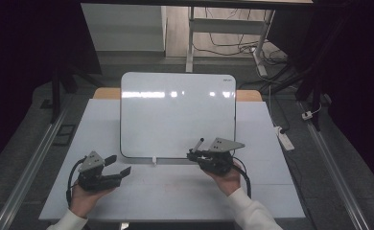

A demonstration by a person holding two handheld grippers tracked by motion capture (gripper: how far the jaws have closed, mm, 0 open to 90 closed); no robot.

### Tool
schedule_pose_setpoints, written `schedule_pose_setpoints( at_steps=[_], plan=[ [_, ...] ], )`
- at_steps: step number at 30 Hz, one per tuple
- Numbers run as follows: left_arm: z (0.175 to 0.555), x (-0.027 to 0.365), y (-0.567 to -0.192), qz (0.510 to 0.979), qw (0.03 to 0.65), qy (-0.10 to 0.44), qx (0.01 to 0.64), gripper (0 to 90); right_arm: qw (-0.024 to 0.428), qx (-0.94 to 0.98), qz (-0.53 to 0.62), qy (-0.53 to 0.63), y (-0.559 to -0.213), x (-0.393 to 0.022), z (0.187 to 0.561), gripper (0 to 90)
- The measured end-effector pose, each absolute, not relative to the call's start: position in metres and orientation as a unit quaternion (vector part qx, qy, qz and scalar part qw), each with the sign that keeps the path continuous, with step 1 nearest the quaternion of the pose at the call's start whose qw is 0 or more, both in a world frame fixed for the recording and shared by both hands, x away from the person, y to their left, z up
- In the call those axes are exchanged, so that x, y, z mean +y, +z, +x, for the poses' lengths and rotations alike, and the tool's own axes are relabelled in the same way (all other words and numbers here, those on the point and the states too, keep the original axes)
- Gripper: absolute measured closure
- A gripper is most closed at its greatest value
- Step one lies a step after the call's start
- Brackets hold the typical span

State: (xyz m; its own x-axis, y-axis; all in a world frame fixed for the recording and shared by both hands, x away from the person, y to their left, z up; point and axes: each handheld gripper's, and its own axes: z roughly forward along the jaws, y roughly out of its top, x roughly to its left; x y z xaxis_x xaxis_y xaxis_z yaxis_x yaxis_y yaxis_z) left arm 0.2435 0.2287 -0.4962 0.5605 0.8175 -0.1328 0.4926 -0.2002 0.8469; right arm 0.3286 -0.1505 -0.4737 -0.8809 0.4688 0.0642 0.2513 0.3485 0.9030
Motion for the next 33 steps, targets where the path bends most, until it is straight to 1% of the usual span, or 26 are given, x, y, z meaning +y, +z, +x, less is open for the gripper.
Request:
schedule_pose_setpoints(
  at_steps=[5,13,18,24,27,30,33],
  plan=[
    [0.244,0.217,-0.487,0.758,0.471,0.184,0.412,26.8,0.082,0.821,0.21,0.525,-0.478,-0.14,0.324,77.3],
    [0.245,0.206,-0.475,0.758,0.486,0.183,0.394,26.6,0.067,0.827,0.196,0.522,-0.482,-0.129,0.316,77.3],
    [0.249,0.178,-0.461,0.771,0.502,0.172,0.352,27.5,0.06,0.831,0.187,0.52,-0.484,-0.121,0.313,77.3],
    [0.257,0.141,-0.454,0.789,0.51,0.151,0.308,31.9,0.045,0.835,0.182,0.517,-0.488,-0.113,0.311,77.3],
    [0.261,0.127,-0.451,0.795,0.513,0.144,0.29,35.8,0.036,0.834,0.181,0.52,-0.49,-0.111,0.311,77.3],
    [0.265,0.117,-0.45,0.803,0.513,0.134,0.273,41.9,0.031,0.835,0.179,0.519,-0.491,-0.108,0.31,77.2],
    [0.268,0.111,-0.45,0.808,0.512,0.124,0.264,55.4,0.031,0.839,0.176,0.514,-0.493,-0.106,0.308,77.2]
  ],
)
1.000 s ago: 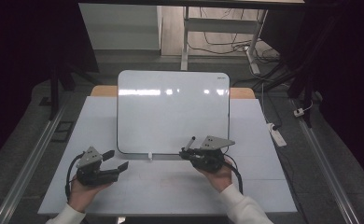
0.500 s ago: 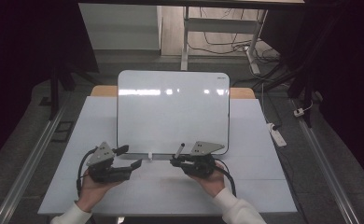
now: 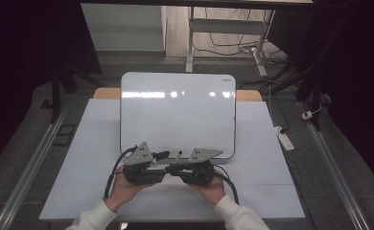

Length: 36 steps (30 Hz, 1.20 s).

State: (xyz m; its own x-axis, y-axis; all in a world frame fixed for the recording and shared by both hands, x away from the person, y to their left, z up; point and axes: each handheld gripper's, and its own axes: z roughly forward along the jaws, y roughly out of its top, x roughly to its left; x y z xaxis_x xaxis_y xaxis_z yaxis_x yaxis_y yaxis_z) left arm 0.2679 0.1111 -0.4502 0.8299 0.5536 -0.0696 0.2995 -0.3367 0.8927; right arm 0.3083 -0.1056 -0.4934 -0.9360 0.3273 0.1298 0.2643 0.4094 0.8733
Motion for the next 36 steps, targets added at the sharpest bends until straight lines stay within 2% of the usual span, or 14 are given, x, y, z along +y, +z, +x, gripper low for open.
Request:
schedule_pose_setpoints(
  at_steps=[5,7,12,16,20,31,32,34,36],
  plan=[
    [0.268,0.109,-0.451,0.809,0.511,0.132,0.258,76.2,0.024,0.841,0.175,0.512,-0.496,-0.101,0.306,77.1],
    [0.267,0.108,-0.451,0.812,0.505,0.139,0.258,80.6,0.019,0.84,0.18,0.512,-0.497,-0.101,0.307,77.1],
    [0.268,0.107,-0.453,0.814,0.5,0.137,0.262,80.8,0.009,0.84,0.183,0.51,-0.499,-0.1,0.306,76.8],
    [0.267,0.102,-0.458,0.822,0.483,0.146,0.264,74.8,0.004,0.837,0.184,0.516,-0.498,-0.101,0.307,77.2],
    [0.267,0.1,-0.461,0.826,0.476,0.147,0.263,80.0,0.005,0.836,0.185,0.516,-0.495,-0.101,0.306,77.3],
    [0.27,0.105,-0.46,0.827,0.476,0.133,0.269,81.1,-0.002,0.833,0.187,0.521,-0.5,-0.101,0.307,76.5],
    [0.271,0.108,-0.458,0.826,0.473,0.14,0.273,81.1,-0.002,0.831,0.187,0.523,-0.5,-0.101,0.307,75.3],
    [0.275,0.119,-0.455,0.82,0.474,0.145,0.286,81.2,0.008,0.829,0.189,0.526,-0.498,-0.102,0.306,67.2],
    [0.281,0.132,-0.453,0.81,0.478,0.14,0.311,81.2,0.012,0.825,0.195,0.531,-0.496,-0.105,0.306,65.2]
  ],
)
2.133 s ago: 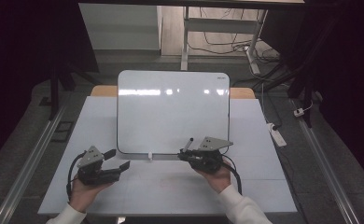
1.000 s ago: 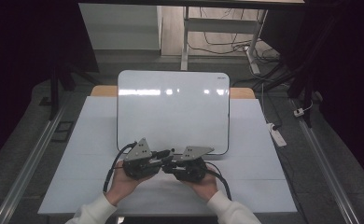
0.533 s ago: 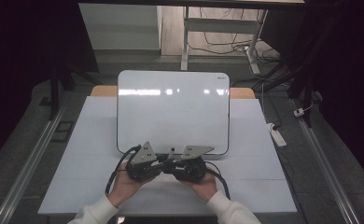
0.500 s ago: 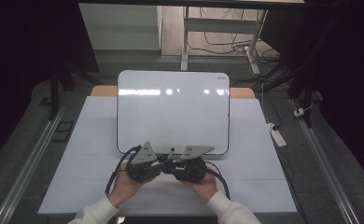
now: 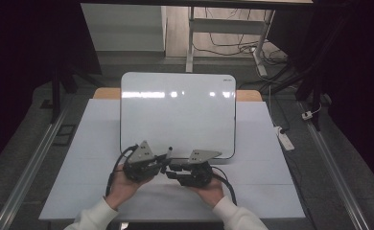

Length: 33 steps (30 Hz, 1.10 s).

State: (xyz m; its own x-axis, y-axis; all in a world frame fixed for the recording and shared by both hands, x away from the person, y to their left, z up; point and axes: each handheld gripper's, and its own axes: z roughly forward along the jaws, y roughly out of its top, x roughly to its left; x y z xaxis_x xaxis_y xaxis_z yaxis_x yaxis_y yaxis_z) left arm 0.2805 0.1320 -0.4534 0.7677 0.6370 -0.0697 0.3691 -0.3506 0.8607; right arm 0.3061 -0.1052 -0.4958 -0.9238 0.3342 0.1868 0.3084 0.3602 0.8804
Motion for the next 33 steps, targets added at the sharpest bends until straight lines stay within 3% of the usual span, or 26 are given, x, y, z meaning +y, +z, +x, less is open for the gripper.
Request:
schedule_pose_setpoints(
  at_steps=[5,13,33],
  plan=[
    [0.292,0.158,-0.459,0.794,0.457,0.157,0.368,81.2,0.036,0.816,0.209,0.538,-0.49,-0.122,0.307,58.9],
    [0.304,0.189,-0.466,0.766,0.445,0.179,0.428,81.0,0.058,0.815,0.227,0.531,-0.489,-0.16,0.301,58.3],
    [0.335,0.208,-0.482,0.727,0.431,0.212,0.49,80.6,0.13,0.794,0.287,0.52,-0.484,-0.241,0.291,56.6]
  ],
)
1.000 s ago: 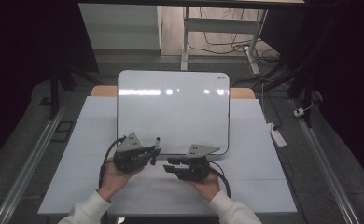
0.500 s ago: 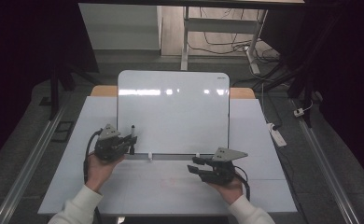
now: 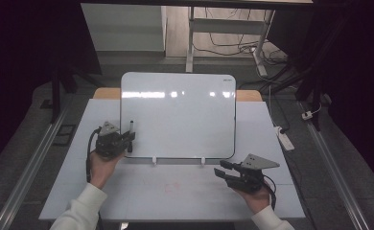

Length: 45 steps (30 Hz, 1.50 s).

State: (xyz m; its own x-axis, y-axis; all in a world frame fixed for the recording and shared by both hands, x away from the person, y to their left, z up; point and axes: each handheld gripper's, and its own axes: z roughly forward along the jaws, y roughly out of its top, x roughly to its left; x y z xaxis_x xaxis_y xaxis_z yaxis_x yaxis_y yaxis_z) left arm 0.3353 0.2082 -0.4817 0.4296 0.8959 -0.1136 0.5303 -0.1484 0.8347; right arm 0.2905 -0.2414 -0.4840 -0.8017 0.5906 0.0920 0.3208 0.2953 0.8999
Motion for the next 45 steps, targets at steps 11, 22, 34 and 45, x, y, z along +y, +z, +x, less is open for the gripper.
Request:
schedule_pose_setpoints(
  at_steps=[11,22,34,45],
  plan=[
    [0.342,0.203,-0.49,0.731,0.422,0.243,0.478,80.1,0.154,0.783,0.314,0.514,-0.488,-0.267,0.29,55.7],
    [0.343,0.208,-0.494,0.732,0.44,0.252,0.455,78.6,0.151,0.784,0.316,0.512,-0.49,-0.268,0.29,55.5],
    [0.341,0.211,-0.493,0.731,0.451,0.253,0.445,67.8,0.15,0.783,0.317,0.513,-0.491,-0.269,0.291,55.3],
    [0.321,0.212,-0.476,0.753,0.46,0.214,0.419,44.3,0.167,0.791,0.319,0.495,-0.496,-0.276,0.295,51.0]
  ],
)
